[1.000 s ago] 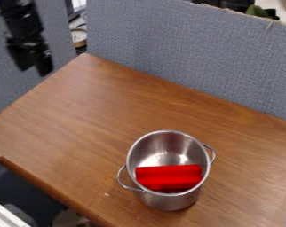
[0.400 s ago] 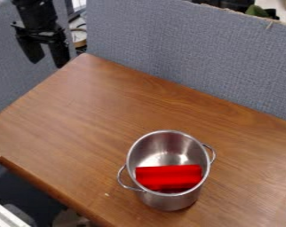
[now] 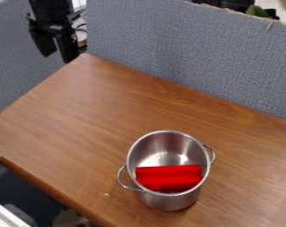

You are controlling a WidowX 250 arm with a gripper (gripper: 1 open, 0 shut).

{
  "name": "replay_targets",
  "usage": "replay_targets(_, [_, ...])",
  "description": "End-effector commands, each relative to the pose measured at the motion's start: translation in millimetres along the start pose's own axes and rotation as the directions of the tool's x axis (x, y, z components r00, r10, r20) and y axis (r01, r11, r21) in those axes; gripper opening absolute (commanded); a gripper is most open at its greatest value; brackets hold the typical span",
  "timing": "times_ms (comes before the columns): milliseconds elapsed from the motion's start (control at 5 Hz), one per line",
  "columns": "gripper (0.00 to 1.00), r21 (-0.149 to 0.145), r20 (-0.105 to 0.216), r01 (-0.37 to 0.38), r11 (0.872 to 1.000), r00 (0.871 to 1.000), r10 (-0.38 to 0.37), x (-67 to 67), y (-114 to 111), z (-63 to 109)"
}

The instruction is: Put the red object in the metal pot

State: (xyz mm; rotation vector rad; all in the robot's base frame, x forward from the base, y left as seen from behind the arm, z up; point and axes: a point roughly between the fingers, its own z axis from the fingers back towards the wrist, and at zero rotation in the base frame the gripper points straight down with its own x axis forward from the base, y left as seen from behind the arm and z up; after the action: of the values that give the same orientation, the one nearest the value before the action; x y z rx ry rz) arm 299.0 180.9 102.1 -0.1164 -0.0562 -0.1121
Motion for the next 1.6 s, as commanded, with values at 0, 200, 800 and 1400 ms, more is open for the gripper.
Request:
replay_targets(0, [1.0,0.021,0.061,-0.159,0.987,0.986,0.158,22.2,-0.8,16.4])
replay_targets(200, [1.0,0.021,0.077,-0.297,0.955,0.952,0.295,30.2,-1.3,19.8])
replay_targets(800, [1.0,-0.007,0.018,-0.052,0.999,0.998,0.052,21.4,-15.1,10.5])
replay_targets(1400, [1.0,-0.02,0.005,-0.095,0.995,0.995,0.095,26.6,9.1,-10.1])
